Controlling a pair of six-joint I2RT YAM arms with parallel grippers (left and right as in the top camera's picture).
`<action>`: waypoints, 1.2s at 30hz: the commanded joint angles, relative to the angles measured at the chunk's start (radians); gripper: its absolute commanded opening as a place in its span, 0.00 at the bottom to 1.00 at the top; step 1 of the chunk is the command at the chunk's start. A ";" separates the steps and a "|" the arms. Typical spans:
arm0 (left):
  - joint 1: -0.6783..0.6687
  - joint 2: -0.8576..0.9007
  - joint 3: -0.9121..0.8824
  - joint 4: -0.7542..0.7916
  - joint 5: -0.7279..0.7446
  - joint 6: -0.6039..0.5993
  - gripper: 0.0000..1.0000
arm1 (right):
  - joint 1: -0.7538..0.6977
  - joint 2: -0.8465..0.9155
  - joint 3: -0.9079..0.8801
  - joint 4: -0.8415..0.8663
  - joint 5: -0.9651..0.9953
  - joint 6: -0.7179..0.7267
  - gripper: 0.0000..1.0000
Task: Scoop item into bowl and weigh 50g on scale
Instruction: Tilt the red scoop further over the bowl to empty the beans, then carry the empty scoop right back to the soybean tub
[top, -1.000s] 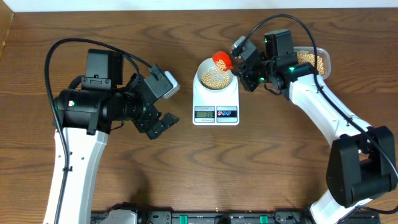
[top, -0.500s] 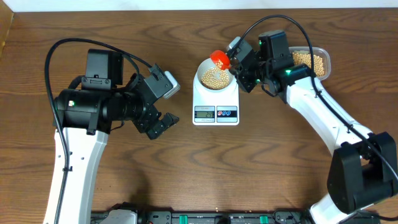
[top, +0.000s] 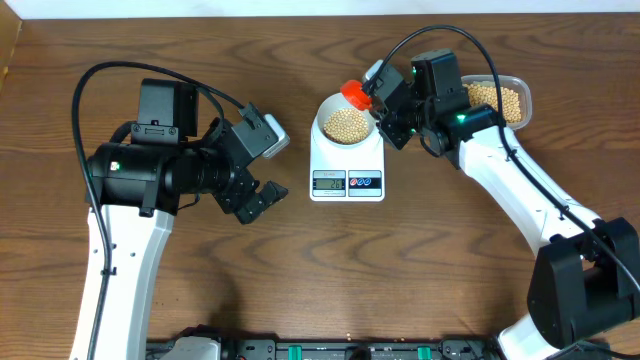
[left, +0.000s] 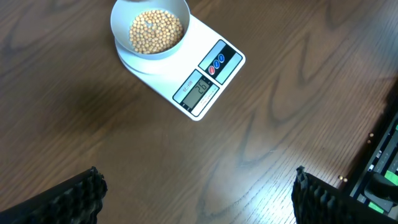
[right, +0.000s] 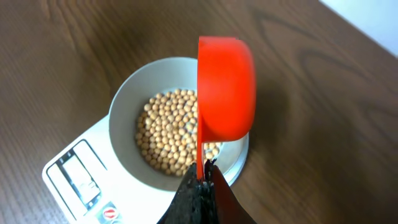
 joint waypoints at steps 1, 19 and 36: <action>0.005 0.002 0.025 -0.004 0.013 -0.009 0.98 | 0.003 -0.045 0.010 0.026 0.000 -0.017 0.01; 0.005 0.002 0.025 -0.004 0.013 -0.009 0.98 | -0.195 -0.169 0.010 -0.196 0.584 -0.018 0.01; 0.005 0.002 0.025 -0.004 0.013 -0.009 0.98 | -0.252 0.045 0.010 -0.229 0.822 -0.070 0.01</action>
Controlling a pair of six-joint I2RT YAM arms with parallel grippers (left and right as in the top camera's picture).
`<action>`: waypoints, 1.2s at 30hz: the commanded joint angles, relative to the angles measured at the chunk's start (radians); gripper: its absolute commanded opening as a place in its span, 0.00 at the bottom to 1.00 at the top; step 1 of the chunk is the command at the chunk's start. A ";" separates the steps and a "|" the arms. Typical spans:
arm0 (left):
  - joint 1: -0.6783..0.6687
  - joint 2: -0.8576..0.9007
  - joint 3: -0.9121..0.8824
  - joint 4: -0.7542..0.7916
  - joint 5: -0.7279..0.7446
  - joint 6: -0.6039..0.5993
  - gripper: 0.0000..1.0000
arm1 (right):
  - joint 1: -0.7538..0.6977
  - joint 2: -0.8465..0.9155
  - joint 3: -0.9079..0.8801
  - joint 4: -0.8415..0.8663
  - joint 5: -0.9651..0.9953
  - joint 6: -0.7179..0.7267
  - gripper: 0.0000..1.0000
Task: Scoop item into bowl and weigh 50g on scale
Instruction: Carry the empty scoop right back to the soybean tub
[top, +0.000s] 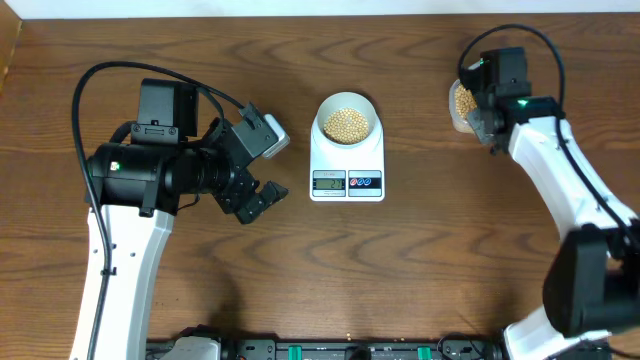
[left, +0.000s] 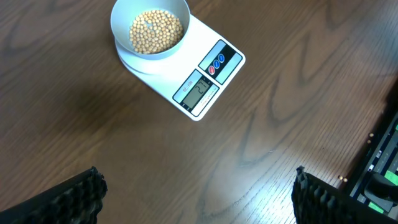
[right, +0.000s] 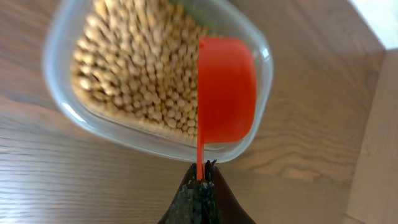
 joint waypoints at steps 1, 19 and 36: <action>0.005 0.002 0.025 -0.003 0.013 -0.009 0.98 | -0.003 0.034 0.009 0.009 0.097 -0.016 0.01; 0.005 0.002 0.025 -0.003 0.013 -0.009 0.98 | -0.040 0.076 0.009 0.019 -0.080 -0.003 0.01; 0.005 0.002 0.025 -0.003 0.013 -0.009 0.98 | -0.093 0.076 0.009 -0.028 -0.485 0.225 0.01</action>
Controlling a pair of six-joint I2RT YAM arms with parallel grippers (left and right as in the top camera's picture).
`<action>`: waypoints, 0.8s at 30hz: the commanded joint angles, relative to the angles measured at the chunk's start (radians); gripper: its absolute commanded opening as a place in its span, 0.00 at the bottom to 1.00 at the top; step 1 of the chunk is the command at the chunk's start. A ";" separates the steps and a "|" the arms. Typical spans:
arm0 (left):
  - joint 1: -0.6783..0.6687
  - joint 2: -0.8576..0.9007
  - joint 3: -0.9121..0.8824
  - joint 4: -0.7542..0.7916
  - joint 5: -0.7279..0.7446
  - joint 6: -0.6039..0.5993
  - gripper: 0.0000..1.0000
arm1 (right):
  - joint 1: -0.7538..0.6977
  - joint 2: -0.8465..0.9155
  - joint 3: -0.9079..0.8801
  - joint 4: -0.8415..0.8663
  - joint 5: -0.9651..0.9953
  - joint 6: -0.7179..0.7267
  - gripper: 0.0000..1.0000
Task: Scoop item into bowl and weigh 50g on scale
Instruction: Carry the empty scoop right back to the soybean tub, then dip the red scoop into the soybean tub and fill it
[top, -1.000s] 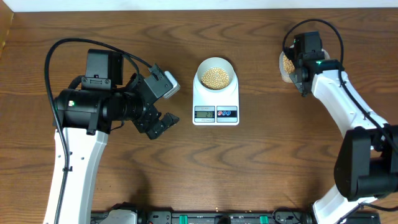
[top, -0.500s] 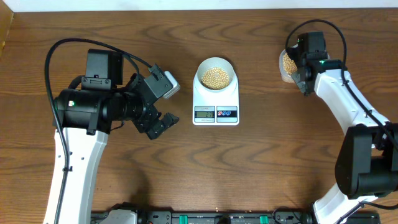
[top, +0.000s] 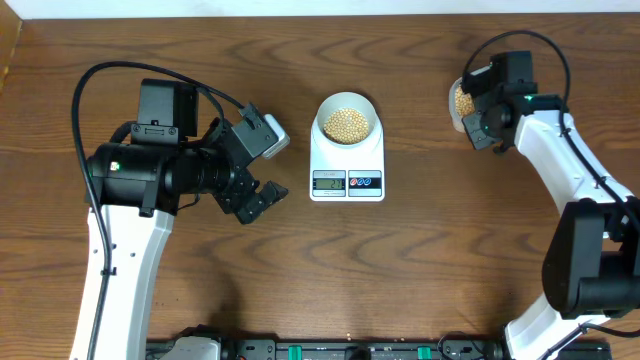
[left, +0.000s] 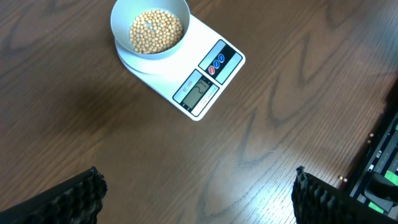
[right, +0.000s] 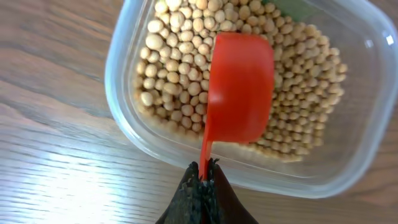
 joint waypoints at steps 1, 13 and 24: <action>0.005 0.002 0.025 -0.003 0.013 -0.010 0.98 | -0.028 0.012 0.003 -0.016 -0.145 0.129 0.01; 0.005 0.002 0.025 -0.003 0.013 -0.009 0.98 | -0.179 0.012 0.003 -0.016 -0.512 0.356 0.01; 0.005 0.002 0.025 -0.004 0.013 -0.010 0.98 | -0.299 0.012 0.003 -0.016 -0.727 0.408 0.01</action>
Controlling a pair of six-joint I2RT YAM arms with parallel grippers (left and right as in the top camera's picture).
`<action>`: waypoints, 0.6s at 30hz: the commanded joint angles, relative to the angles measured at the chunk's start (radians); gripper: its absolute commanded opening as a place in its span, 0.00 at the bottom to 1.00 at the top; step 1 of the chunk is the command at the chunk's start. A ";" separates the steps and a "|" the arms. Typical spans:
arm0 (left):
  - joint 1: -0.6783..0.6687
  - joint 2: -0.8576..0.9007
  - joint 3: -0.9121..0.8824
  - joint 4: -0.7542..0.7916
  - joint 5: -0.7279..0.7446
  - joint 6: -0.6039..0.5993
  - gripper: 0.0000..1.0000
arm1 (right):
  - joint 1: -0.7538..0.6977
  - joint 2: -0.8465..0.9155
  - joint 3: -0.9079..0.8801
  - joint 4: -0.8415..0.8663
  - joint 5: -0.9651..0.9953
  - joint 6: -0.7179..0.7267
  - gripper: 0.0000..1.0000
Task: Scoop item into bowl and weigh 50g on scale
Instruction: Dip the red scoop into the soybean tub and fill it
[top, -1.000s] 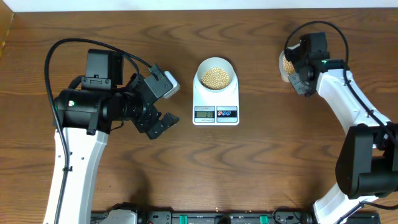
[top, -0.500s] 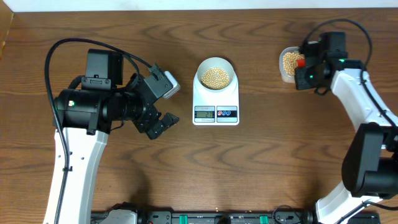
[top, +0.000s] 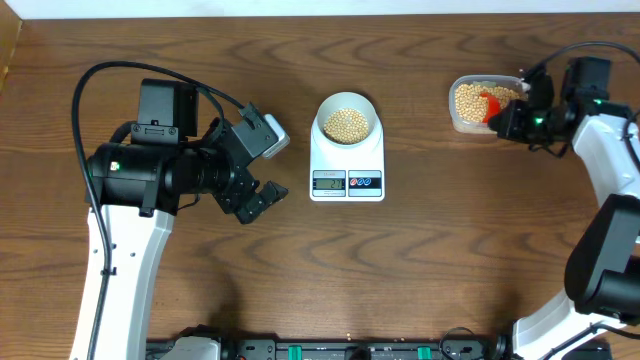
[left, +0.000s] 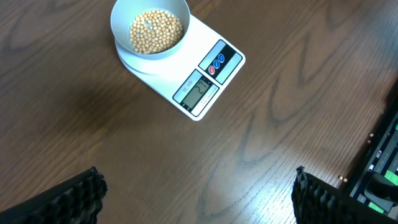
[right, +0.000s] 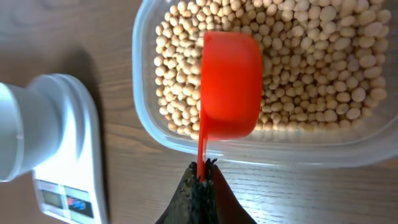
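A white bowl of soybeans (top: 347, 122) stands on the white scale (top: 347, 160), also seen in the left wrist view as bowl (left: 150, 28) on scale (left: 186, 78). My right gripper (right: 201, 167) is shut on the handle of the red scoop (right: 230, 84), whose cup sits over the beans in the clear container (right: 298, 81). From overhead the scoop (top: 492, 106) lies in the container (top: 478, 103) at the far right. My left gripper (left: 196, 190) hangs open over bare wood, left of the scale.
The table's far edge runs just behind the container. A black rail with connectors lines the near edge (top: 320, 350). Brown wood lies between the scale and the container.
My right arm has swung round to the right of the container, so the scoop now enters it from that side and the scale shows in the right wrist view. The left arm is unmoved.
At first my right gripper held the red scoop tipped over the bowl on the scale. Then the scoop was over the bean container at the far right. It stayed in the container while the arm shifted, and now sits among the beans. The left gripper stayed open and still.
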 joint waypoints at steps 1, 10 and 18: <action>0.005 0.002 0.025 -0.003 0.013 -0.009 0.98 | -0.029 0.009 0.003 -0.005 -0.102 0.047 0.01; 0.005 0.002 0.025 -0.003 0.013 -0.010 0.98 | -0.097 0.009 0.003 -0.013 -0.185 0.047 0.01; 0.005 0.002 0.025 -0.003 0.013 -0.010 0.98 | -0.161 0.009 0.003 -0.012 -0.273 0.047 0.01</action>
